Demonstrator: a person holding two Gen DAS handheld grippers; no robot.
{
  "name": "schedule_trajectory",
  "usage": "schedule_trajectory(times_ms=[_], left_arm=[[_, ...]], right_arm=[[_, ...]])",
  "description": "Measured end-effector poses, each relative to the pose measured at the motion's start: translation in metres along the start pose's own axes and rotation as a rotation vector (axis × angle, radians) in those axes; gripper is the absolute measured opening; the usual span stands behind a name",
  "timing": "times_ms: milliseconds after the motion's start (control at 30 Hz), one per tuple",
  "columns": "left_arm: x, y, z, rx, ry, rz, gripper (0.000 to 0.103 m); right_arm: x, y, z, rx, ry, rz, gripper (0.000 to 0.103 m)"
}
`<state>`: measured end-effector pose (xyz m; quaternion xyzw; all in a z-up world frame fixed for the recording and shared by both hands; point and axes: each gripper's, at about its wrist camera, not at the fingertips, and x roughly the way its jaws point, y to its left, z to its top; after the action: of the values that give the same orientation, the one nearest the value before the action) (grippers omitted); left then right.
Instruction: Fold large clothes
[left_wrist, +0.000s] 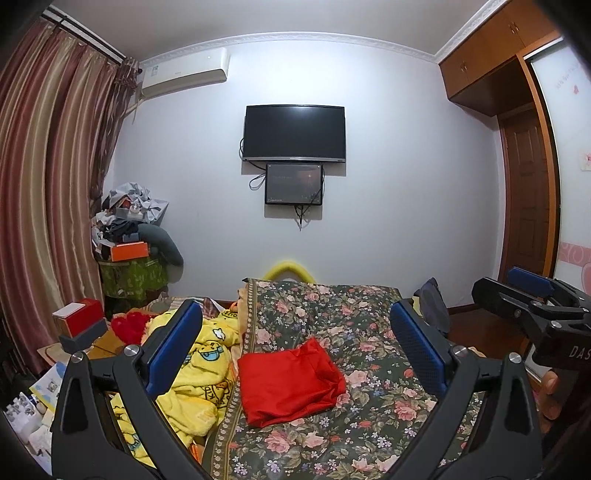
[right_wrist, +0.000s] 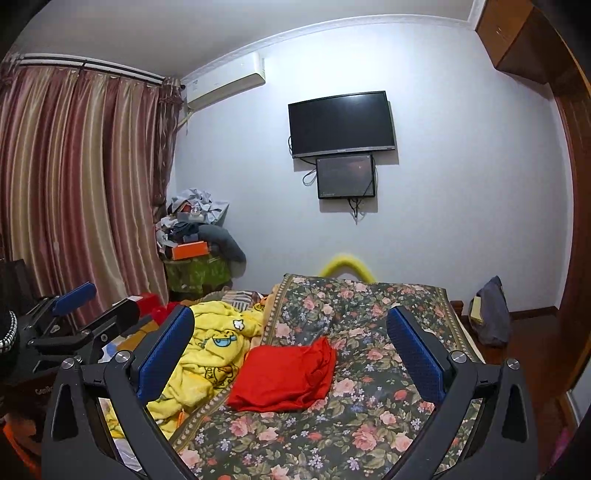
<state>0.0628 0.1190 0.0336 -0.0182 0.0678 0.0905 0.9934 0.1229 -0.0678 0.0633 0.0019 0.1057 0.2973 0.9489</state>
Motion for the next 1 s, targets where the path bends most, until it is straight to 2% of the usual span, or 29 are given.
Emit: schedule_trajectory(times_ms=[1000], left_arm=[[0.0091, -0.0015, -0.0047, -0.005, 0.044, -0.04, 0.102]], right_arm=[[0.0024, -0.0045, -0.0025, 0.023, 0.011, -0.003, 0.103]])
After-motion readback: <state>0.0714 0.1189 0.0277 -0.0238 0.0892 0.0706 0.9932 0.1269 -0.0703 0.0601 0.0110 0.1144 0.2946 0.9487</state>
